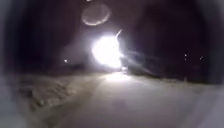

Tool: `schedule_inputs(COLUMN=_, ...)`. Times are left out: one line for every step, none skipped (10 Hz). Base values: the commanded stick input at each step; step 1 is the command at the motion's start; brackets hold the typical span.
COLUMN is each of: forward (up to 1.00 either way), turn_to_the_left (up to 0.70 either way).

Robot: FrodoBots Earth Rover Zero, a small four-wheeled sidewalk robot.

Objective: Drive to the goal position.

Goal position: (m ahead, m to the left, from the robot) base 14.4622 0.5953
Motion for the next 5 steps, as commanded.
schedule_inputs(forward=1.0, turn_to_the_left=0.0)
schedule_inputs(forward=1.0, turn_to_the_left=0.0)
schedule_inputs(forward=1.0, turn_to_the_left=0.0)
schedule_inputs(forward=1.0, turn_to_the_left=0.0)
schedule_inputs(forward=1.0, turn_to_the_left=0.0)
